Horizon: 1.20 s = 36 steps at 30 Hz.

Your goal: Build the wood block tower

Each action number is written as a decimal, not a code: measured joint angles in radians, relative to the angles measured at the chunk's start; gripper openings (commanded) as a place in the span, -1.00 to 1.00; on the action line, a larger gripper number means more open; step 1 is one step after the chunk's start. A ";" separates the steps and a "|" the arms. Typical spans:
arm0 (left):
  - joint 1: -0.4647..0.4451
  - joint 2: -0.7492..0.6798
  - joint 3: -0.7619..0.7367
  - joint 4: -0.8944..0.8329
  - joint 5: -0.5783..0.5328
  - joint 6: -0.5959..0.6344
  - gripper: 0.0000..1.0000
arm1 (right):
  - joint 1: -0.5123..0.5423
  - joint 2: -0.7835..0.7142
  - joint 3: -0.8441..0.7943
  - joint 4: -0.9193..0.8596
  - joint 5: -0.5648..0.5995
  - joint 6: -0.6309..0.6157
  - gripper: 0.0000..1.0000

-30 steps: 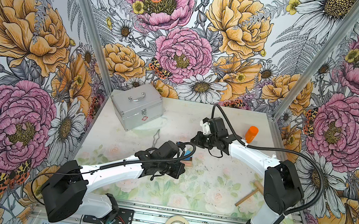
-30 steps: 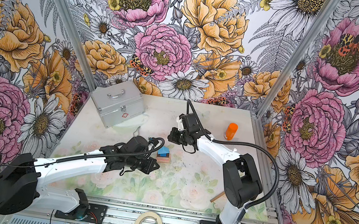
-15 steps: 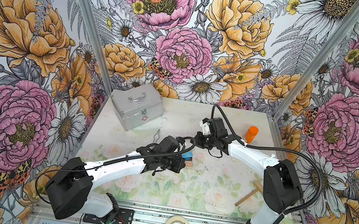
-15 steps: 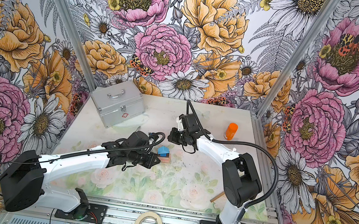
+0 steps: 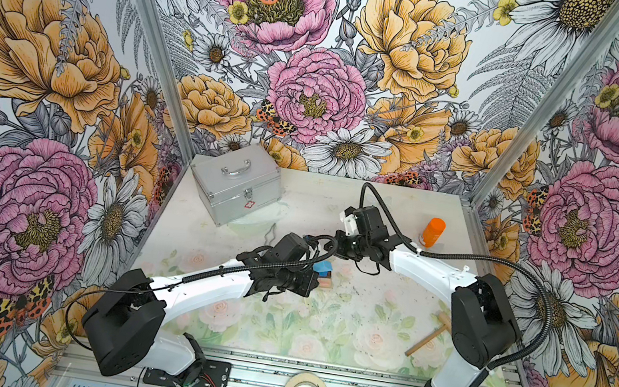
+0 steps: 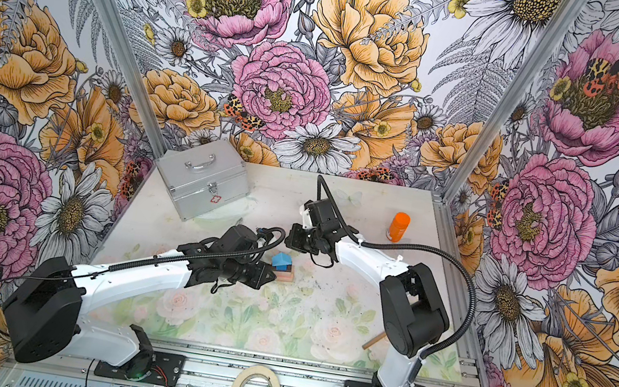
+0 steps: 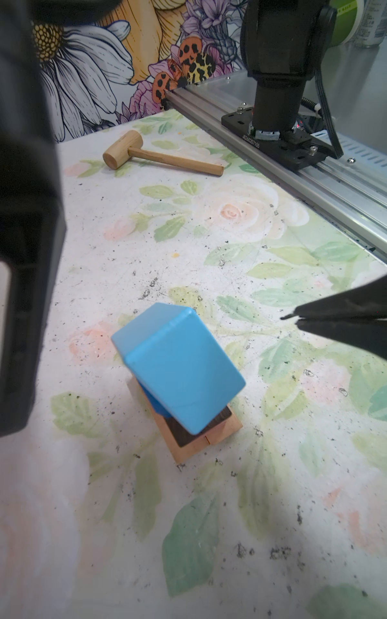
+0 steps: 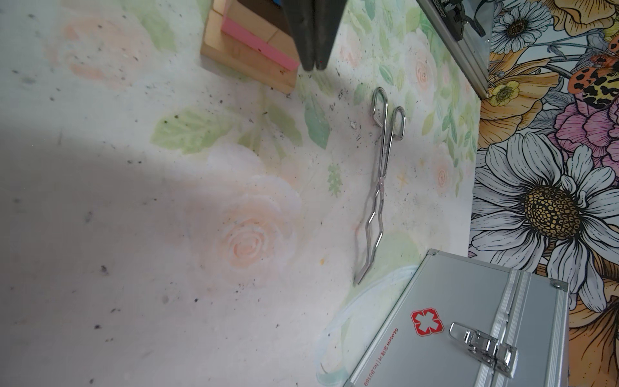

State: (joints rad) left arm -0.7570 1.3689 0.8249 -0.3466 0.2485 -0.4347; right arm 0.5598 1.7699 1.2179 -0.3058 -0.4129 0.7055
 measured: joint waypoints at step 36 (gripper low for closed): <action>0.015 0.034 0.013 0.015 0.000 0.019 -1.00 | 0.000 -0.002 -0.050 0.011 0.001 0.011 -1.00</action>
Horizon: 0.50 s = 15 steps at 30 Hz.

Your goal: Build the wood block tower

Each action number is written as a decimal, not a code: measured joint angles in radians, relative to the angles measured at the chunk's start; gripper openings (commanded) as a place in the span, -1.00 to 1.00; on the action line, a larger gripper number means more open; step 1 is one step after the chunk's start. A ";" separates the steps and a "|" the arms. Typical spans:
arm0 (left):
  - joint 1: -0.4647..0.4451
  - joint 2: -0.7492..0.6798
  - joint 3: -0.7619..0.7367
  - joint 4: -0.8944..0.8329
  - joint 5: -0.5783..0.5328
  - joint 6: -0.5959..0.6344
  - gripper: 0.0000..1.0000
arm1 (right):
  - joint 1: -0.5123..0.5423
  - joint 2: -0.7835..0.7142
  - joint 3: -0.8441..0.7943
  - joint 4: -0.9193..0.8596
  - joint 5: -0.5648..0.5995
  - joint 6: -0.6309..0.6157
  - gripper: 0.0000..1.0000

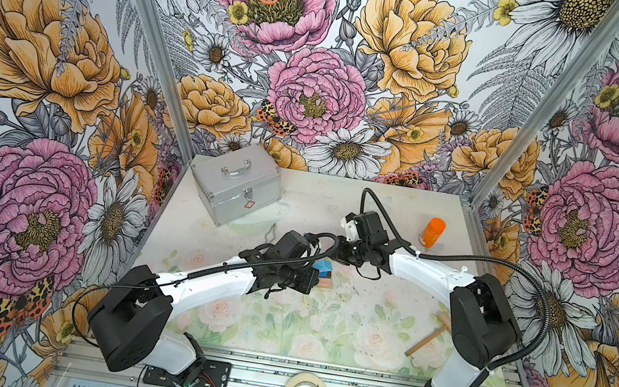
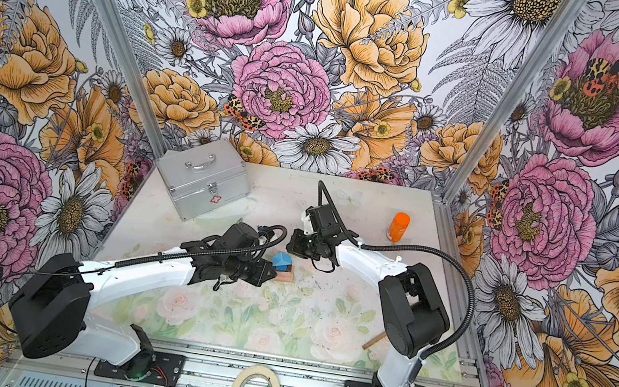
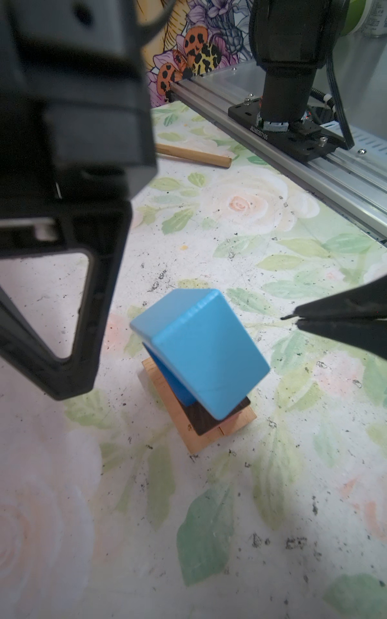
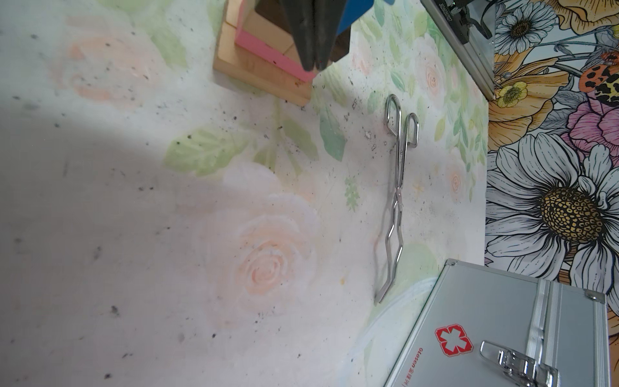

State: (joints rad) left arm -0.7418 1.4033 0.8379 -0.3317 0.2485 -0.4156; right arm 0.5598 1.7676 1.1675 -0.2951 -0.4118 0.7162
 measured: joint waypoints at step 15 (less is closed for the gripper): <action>0.001 0.013 0.000 0.004 0.000 0.000 -1.00 | 0.000 -0.019 -0.013 0.000 0.019 0.000 -1.00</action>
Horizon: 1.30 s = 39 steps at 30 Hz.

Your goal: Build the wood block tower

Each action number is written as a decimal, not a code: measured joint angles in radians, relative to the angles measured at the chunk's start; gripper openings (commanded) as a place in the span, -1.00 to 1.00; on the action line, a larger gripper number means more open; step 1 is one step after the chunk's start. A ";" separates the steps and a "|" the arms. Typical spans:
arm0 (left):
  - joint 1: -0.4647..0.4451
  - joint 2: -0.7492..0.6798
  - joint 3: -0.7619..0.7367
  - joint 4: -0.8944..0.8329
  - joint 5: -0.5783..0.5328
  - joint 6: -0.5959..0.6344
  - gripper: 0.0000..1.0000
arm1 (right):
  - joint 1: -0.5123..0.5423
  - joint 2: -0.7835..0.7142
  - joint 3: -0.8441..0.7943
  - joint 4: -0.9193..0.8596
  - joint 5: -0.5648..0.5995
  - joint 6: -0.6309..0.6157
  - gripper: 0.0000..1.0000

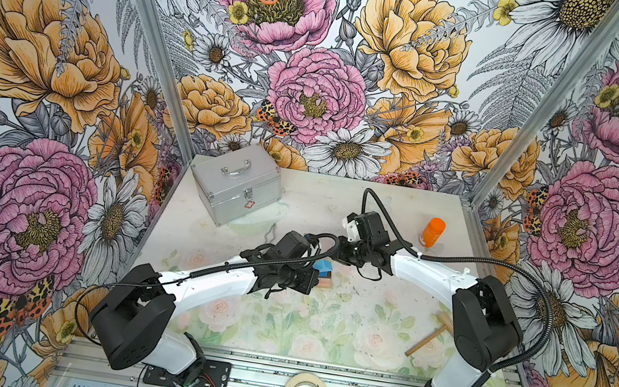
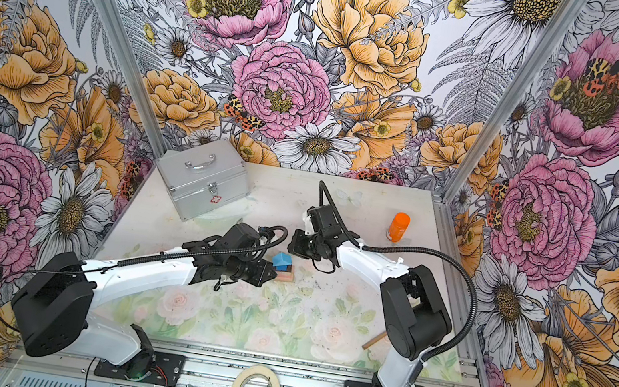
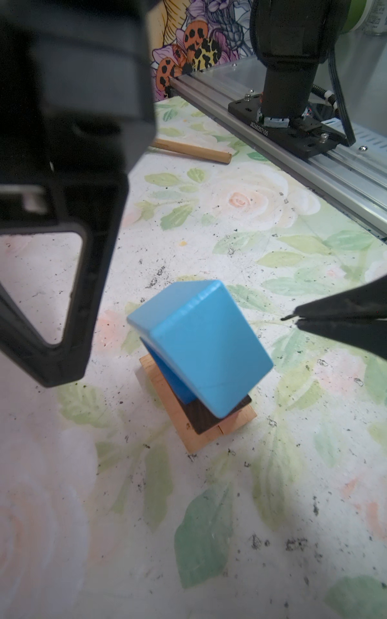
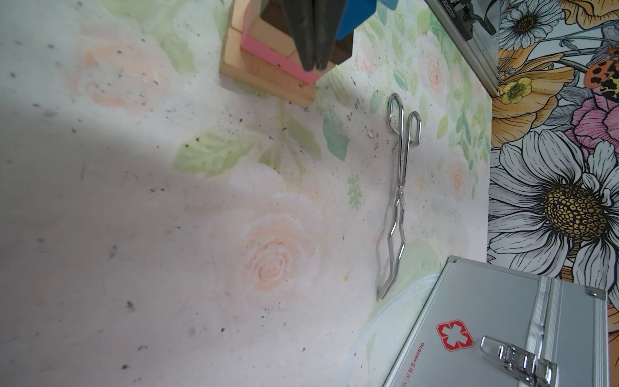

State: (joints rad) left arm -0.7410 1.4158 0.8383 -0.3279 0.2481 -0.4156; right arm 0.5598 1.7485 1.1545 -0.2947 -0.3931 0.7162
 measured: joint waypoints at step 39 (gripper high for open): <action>0.006 0.010 0.000 0.006 -0.003 0.003 -1.00 | 0.000 -0.035 -0.039 0.002 0.007 0.009 -1.00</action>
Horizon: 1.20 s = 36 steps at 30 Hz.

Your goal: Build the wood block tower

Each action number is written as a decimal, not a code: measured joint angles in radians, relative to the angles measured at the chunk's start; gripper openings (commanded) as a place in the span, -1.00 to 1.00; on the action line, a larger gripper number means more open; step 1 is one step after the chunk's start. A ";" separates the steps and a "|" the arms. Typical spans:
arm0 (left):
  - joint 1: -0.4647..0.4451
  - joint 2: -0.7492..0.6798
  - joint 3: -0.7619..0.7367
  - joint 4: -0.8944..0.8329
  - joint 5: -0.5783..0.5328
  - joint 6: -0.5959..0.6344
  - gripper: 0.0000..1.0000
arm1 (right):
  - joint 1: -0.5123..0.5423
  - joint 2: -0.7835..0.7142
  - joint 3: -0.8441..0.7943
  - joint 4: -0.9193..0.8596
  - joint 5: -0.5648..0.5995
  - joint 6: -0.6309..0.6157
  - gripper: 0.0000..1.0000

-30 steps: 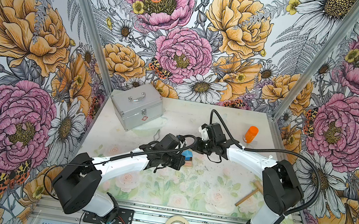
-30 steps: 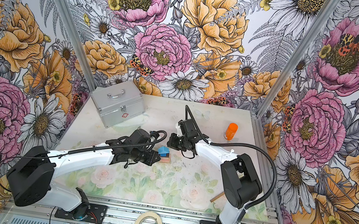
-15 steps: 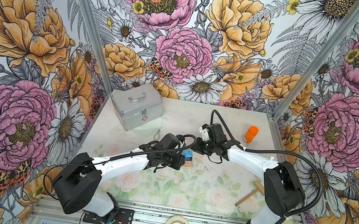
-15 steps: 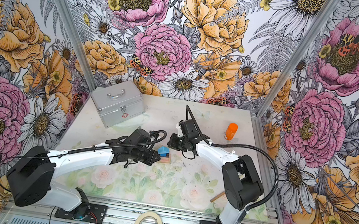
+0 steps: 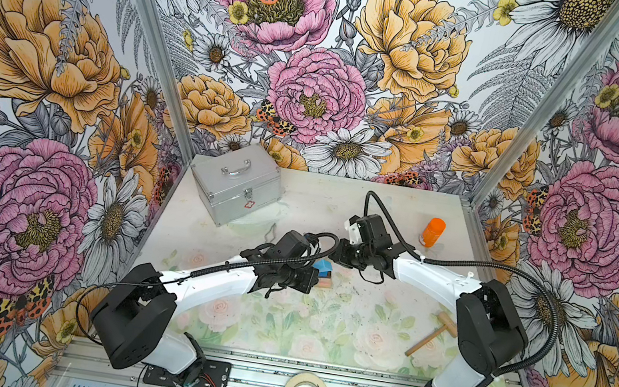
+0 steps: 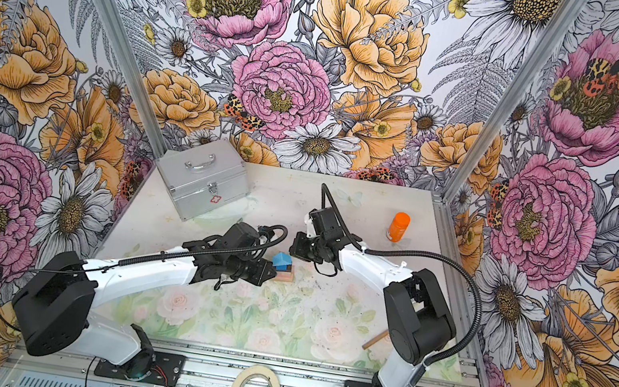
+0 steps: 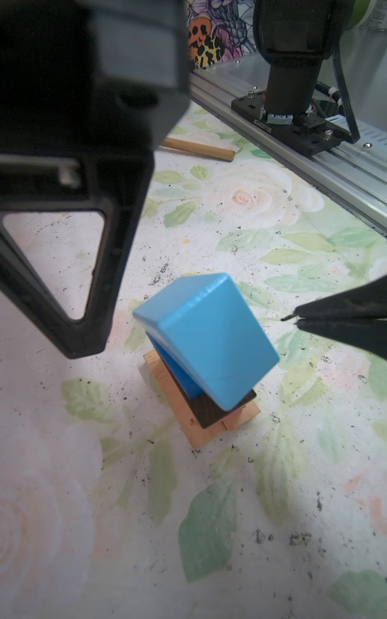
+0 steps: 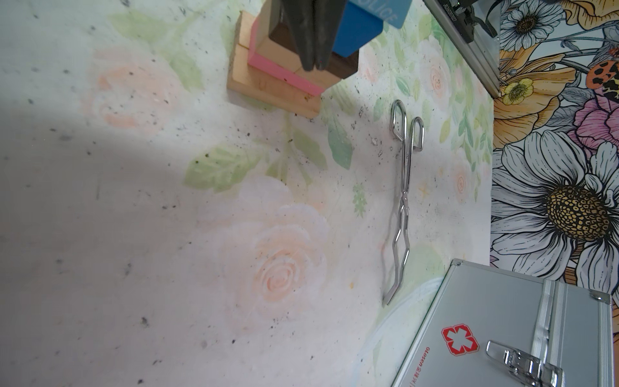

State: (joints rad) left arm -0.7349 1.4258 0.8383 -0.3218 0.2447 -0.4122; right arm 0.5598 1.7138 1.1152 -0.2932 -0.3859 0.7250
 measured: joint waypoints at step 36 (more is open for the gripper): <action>0.007 0.010 0.000 0.012 -0.011 0.000 -1.00 | 0.000 -0.031 -0.034 0.026 0.000 0.018 -1.00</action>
State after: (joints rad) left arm -0.7280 1.4357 0.8383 -0.3099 0.2337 -0.4118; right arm 0.5598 1.6829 1.0817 -0.2676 -0.3855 0.7433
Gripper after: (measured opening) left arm 0.045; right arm 0.042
